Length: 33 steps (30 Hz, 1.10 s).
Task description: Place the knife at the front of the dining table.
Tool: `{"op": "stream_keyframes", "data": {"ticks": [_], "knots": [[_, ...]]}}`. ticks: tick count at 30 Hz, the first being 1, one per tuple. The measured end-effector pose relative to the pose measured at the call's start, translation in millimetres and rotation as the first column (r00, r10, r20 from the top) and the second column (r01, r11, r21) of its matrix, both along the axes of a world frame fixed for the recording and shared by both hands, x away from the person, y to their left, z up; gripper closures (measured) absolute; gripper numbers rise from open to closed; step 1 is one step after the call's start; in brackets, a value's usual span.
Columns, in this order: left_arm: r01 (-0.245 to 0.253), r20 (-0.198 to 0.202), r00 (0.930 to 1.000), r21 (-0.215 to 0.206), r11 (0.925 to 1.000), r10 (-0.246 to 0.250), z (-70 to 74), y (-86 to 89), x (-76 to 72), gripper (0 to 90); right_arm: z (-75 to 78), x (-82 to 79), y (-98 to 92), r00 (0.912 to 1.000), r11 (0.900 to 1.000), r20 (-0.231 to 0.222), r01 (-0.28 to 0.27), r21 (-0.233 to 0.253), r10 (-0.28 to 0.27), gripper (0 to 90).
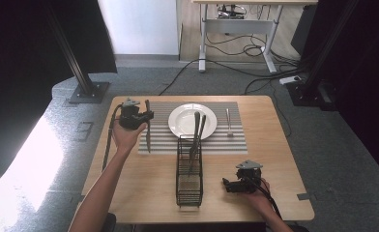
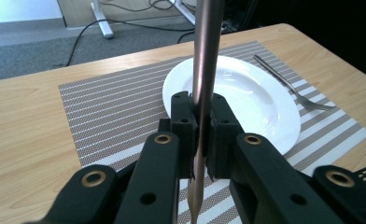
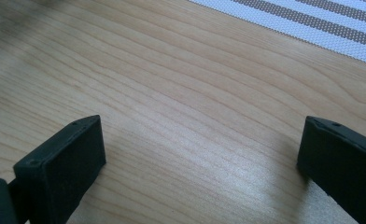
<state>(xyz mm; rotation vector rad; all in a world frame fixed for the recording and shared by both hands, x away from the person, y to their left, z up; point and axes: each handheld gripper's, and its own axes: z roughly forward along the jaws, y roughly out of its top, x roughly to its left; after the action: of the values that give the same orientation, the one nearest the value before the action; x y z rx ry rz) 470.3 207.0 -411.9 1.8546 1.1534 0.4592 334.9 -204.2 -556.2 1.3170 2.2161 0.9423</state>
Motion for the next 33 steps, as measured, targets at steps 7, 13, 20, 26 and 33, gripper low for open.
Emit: {"op": "stream_keyframes", "data": {"ticks": [7, 13, 20, 26, 33], "knots": [[-0.009, -0.024, 0.9997, 0.011, 0.9999, 0.009, -9.6, -3.1, 9.5, 83.6, 0.0, -0.1, 0.0, 1.0000, 1.000, 0.000, -0.001, 0.002, 0.001, 1.0], [-0.020, -0.036, 0.9991, 0.021, 0.9996, 0.021, -12.0, -4.3, 19.6, 83.2, 0.0, -0.3, 0.1, 1.0000, 1.000, 0.000, 0.000, 0.002, 0.000, 1.1], [-0.025, -0.059, 0.9979, 0.012, 0.9996, 0.025, -17.4, -6.7, 33.6, 83.4, 0.0, -0.5, 0.1, 1.0000, 1.000, -0.001, 0.001, 0.002, -0.001, 1.1], [-0.036, -0.065, 0.9972, 0.021, 0.9991, 0.037, -22.6, -15.1, 42.5, 83.4, 0.0, -0.8, 0.1, 1.0000, 1.000, 0.000, 0.001, 0.002, -0.001, 1.1], [-0.068, -0.083, 0.9942, 0.020, 0.9975, 0.069, -29.6, -13.7, 54.4, 83.2, 0.0, -1.5, 0.0, 1.0000, 1.000, -0.001, 0.000, 0.003, 0.000, 1.1]]}}
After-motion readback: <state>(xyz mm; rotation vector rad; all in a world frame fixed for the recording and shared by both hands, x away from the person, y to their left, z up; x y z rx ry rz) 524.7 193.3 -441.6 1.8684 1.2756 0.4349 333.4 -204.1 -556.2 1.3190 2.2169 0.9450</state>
